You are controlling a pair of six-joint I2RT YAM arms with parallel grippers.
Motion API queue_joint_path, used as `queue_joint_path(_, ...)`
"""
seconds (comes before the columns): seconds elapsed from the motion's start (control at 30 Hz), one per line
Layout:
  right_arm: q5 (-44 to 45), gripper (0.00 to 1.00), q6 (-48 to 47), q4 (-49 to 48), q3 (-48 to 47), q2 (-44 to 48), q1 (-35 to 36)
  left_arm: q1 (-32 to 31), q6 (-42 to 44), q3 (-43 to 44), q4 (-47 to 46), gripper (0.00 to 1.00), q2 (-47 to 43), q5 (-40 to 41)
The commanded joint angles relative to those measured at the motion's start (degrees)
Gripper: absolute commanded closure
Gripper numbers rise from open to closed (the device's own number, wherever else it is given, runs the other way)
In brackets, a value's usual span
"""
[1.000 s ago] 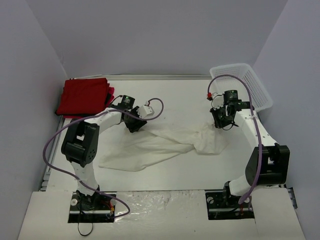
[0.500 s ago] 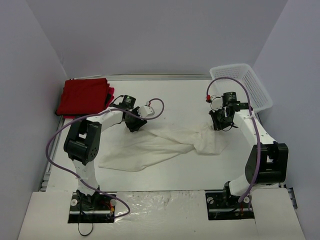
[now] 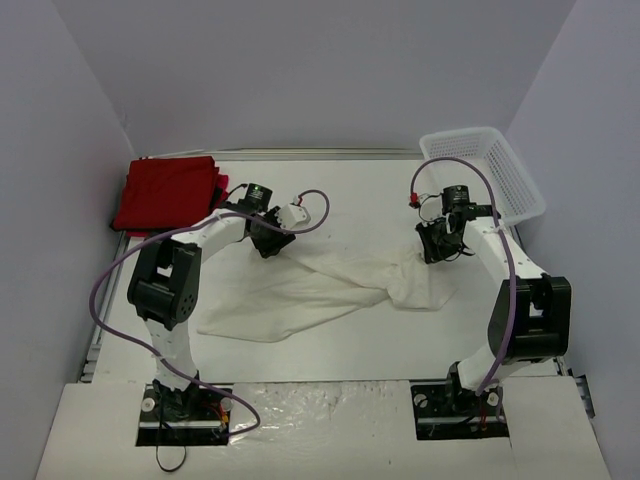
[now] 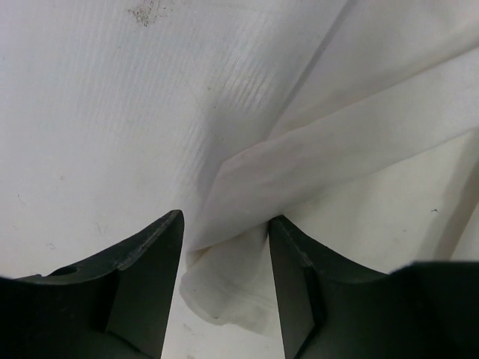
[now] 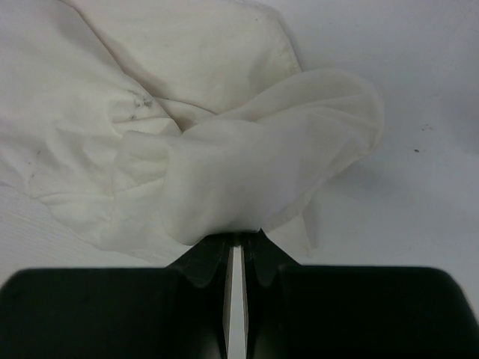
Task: Fold and stack the t-shirts
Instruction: Flatten out the tshirt
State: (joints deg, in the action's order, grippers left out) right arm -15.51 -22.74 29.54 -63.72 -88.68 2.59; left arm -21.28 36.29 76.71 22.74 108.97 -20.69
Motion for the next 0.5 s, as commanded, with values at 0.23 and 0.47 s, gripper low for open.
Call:
queue_joint_path(0.23, -0.93, 1.00, -0.90, 0.78, 0.79, -1.23, -0.30, -0.17, 1.50, 3.18, 1.87, 0.53, 0.28, 0.21)
queue_joint_path(0.47, -1.54, 1.00, -0.90, 0.69, 0.71, -1.93, -0.30, -0.17, 1.76, 3.19, 1.78, 0.52, -1.65, 0.82)
